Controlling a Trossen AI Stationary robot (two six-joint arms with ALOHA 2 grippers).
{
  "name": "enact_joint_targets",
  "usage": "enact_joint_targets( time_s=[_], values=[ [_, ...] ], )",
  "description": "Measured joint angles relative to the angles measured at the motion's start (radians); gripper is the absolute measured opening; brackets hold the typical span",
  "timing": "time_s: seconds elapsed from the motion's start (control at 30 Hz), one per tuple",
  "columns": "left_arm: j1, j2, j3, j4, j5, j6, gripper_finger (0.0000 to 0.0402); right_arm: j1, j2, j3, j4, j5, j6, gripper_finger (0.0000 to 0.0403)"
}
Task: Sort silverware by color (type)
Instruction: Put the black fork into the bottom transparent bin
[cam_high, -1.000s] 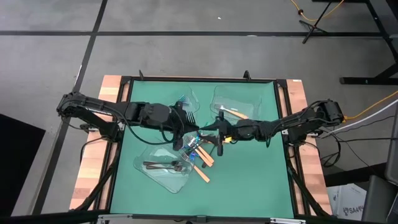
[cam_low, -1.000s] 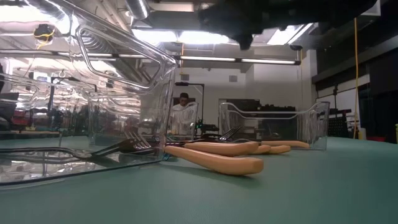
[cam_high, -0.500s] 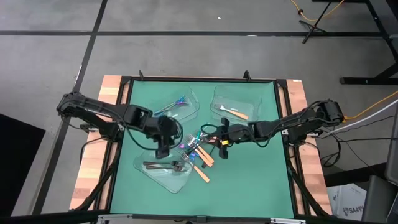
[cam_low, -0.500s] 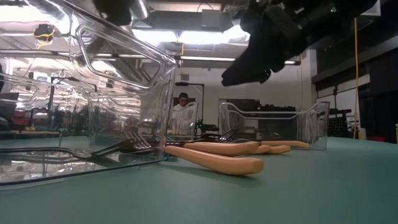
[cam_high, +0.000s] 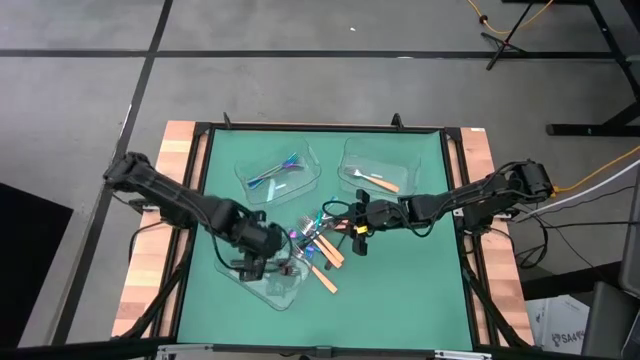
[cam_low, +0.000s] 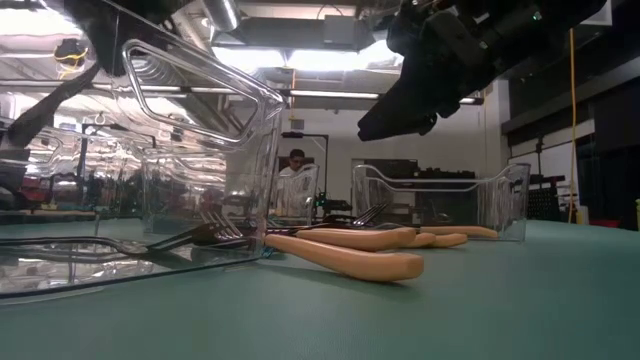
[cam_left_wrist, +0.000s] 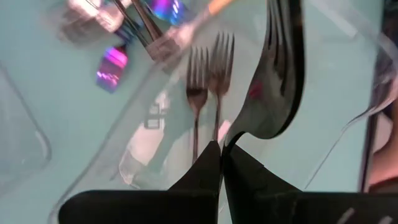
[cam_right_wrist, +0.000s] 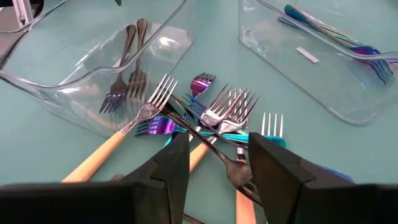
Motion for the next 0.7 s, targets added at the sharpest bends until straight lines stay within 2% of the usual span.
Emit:
enact_joint_targets(
  time_s=[0.4,0.7],
  values=[
    [-0.053,0.187,0.000,-0.056,0.027,0.180,0.0006,0.000,0.000,0.000,0.001,0.000,0.000,0.0154],
    [-0.043,0.265,0.000,-0.065,0.023,0.210,0.0008,0.000,0.000,0.000,0.001,0.000,0.000,0.0154]
  ],
)
